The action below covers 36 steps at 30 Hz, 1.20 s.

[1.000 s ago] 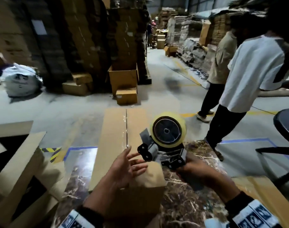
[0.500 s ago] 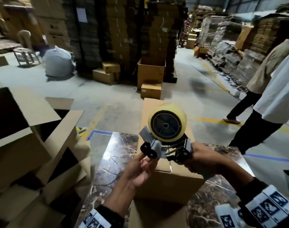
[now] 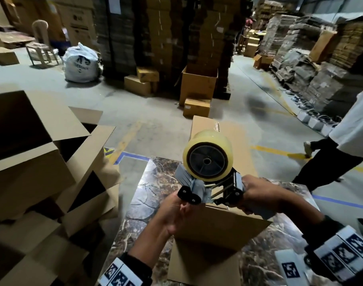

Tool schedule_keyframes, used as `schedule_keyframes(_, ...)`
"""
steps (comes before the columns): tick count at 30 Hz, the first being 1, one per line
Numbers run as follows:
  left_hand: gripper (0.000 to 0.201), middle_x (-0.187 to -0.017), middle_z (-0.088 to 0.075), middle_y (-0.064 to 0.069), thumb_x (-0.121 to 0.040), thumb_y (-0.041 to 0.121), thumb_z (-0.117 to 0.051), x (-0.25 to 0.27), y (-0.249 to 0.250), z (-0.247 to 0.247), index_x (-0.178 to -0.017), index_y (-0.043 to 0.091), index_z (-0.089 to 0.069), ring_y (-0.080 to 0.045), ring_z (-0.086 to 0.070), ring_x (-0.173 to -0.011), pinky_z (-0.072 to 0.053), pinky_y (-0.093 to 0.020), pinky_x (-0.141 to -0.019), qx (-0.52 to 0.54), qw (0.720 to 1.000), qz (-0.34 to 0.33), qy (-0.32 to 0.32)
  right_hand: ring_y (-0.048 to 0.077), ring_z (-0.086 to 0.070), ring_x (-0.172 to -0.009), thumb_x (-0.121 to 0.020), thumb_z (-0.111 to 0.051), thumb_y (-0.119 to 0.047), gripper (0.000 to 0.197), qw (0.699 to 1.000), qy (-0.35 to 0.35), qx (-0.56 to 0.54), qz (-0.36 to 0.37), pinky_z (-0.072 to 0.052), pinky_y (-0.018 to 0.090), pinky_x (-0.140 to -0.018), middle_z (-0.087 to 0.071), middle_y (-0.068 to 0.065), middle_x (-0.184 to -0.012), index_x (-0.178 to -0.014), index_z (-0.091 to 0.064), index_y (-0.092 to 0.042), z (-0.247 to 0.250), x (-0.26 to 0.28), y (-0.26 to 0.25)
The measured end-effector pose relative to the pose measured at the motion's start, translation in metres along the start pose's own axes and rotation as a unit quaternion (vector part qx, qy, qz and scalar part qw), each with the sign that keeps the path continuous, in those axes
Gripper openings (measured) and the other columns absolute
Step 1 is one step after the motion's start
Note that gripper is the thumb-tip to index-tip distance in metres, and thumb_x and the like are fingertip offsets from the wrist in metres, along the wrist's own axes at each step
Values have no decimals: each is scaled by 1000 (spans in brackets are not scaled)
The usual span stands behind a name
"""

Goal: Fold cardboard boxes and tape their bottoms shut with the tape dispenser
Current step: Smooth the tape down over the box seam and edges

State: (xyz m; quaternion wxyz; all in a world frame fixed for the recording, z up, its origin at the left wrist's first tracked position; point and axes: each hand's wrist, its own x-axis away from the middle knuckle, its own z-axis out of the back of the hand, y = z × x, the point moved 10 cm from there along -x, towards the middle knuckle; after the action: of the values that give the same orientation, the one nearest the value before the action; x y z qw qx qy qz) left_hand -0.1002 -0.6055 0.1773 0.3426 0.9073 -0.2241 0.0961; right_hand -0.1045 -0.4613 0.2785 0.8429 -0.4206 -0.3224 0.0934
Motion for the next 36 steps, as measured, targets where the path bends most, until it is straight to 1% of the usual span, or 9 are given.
schedule_keyframes(2,41,-83,-68,-13,-65,-3,-71,-2,5,9,-106,-1,-62,-19,-63,-64,-48,-21,-48,-102,994,-30,16,23,-50,-59,-81,-74,-10,4,1000,-2,-4,2,-43,33,-54,-58,13,-67,-78,-72,-9,-1,-1,-2)
schedule_keyframes(6,13,-80,-70,-13,-89,-4,-59,2,25,14,-101,2,-59,-19,-61,-59,-49,-24,-47,-185,980,-70,24,21,-48,-55,-74,-71,-14,2,1000,-8,2,3,-41,33,-54,-56,9,-62,-72,-70,-14,-1,-3,-3)
schedule_keyframes(9,20,-79,-66,-12,-93,-6,-51,4,36,11,-108,6,-57,-16,-56,-55,-40,-24,-43,-248,964,-97,3,22,-49,-55,-73,-72,-15,9,1000,-15,13,0,-42,36,-56,-57,10,-63,-76,-69,-7,1,-3,0)
schedule_keyframes(12,29,-69,-62,-9,-92,-3,-54,1,40,7,-118,11,-53,-14,-48,-49,-30,-25,-44,-281,953,-110,-24,23,-50,-58,-74,-72,-14,16,1000,-9,17,1,-44,35,-56,-59,14,-66,-81,-69,0,4,-5,5)
schedule_keyframes(16,36,-67,-57,-7,-94,7,-61,1,57,38,-127,18,-51,-12,-43,-49,-31,-23,-44,-291,949,-124,15,24,-52,-57,-75,-70,-11,2,1000,22,15,15,-45,34,-55,-58,20,-66,-74,-71,-9,18,0,13)
schedule_keyframes(20,38,-67,-51,-12,-95,5,-58,1,77,63,-130,16,-49,-13,-40,-50,-29,-21,-45,-304,943,-133,14,29,-53,-57,-79,-69,-6,1,998,43,26,24,-46,38,-55,-58,35,-74,-79,-68,-5,35,7,30)
schedule_keyframes(29,46,-68,-54,-11,-95,8,-61,-13,61,68,-134,27,-46,-14,-44,-53,-33,-24,-47,-325,938,-122,-21,20,-56,-52,-85,-66,1,10,993,61,99,20,-45,27,-49,-65,14,-63,-75,-68,0,38,3,54)
schedule_keyframes(34,48,-72,-47,-17,-94,7,-61,-21,57,78,-134,29,-47,-15,-42,-52,-34,-24,-45,-319,940,-121,-1,17,-58,-50,-78,-71,-12,10,990,73,124,9,-46,30,-49,-64,9,-60,-71,-65,-6,38,-6,65)
schedule_keyframes(36,49,-73,-47,-17,-94,7,-61,-25,55,81,-135,29,-46,-15,-42,-52,-34,-25,-45,-317,941,-120,5,16,-60,-50,-80,-72,-8,12,989,75,129,4,-48,30,-48,-64,5,-59,-71,-64,-8,38,-8,67)
